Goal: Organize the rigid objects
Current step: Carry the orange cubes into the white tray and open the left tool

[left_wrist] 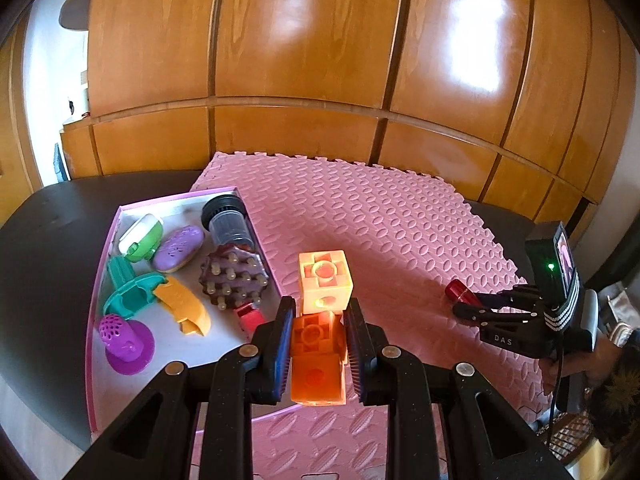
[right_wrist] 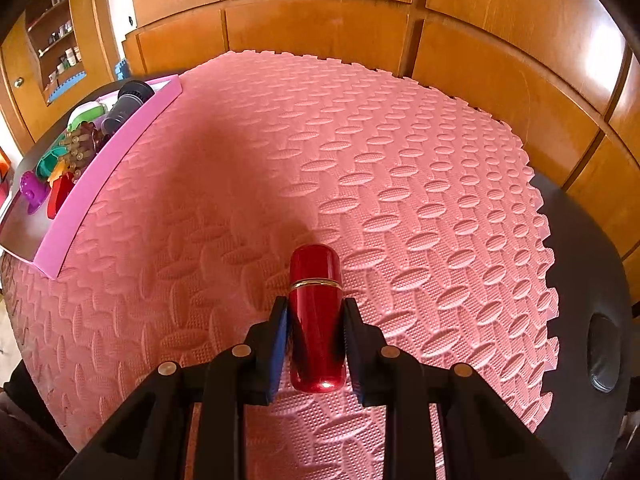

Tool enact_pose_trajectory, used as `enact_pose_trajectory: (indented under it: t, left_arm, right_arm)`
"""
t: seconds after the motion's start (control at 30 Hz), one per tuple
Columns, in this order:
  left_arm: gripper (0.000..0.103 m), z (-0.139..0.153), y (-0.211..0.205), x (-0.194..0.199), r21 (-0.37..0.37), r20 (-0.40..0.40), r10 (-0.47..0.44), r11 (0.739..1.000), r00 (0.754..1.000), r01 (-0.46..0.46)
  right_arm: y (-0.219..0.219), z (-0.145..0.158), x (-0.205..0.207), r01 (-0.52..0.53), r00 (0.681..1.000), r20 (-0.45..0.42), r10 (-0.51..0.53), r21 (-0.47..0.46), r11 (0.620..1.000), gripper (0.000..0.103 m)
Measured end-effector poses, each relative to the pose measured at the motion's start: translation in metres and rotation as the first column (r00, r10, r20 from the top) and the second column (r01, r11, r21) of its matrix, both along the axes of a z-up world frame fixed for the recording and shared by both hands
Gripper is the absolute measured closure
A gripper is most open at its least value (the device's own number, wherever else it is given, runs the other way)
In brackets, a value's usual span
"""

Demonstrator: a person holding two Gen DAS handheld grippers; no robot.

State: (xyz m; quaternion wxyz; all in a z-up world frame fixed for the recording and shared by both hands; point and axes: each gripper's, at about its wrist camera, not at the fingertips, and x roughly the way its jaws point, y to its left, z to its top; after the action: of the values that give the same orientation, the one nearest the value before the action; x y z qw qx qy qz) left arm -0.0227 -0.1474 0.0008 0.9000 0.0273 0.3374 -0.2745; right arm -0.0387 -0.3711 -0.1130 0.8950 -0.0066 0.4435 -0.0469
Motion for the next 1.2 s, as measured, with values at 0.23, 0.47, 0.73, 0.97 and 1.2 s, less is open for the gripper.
enact_pose_trajectory:
  t: [0.23, 0.47, 0.73, 0.97, 1.2]
  left_arm:
    - [0.078, -0.003, 0.013, 0.004, -0.006, -0.013, 0.034, 0.999, 0.999, -0.034]
    - [0.078, -0.006, 0.025, 0.007, -0.009, -0.021, 0.058, 0.998, 0.998, -0.059]
    - [0.078, -0.006, 0.048, 0.012, -0.044, -0.038, 0.095, 0.994, 0.995, -0.097]
    - [0.078, -0.009, 0.099, 0.025, -0.077, -0.079, 0.200, 0.975, 0.977, -0.206]
    - [0.078, -0.029, 0.141, 0.034, -0.129, -0.189, 0.262, 0.949, 0.946, -0.289]
  right_arm:
    - [-0.001, 0.000, 0.000, 0.000, 1.000, 0.001, 0.000, -0.001, 1.000, 0.077]
    - [0.000, 0.000, 0.000, 0.002, 1.000, 0.001, -0.002, -0.005, 1.000, 0.077]
    - [0.000, -0.001, 0.001, 0.002, 1.000, 0.003, -0.002, -0.010, 1.000, 0.077]
    - [0.002, 0.000, 0.001, -0.003, 1.000, 0.007, 0.004, -0.027, 1.000, 0.077]
    - [0.003, 0.000, 0.001, -0.008, 1.000, 0.008, 0.008, -0.038, 0.999, 0.077]
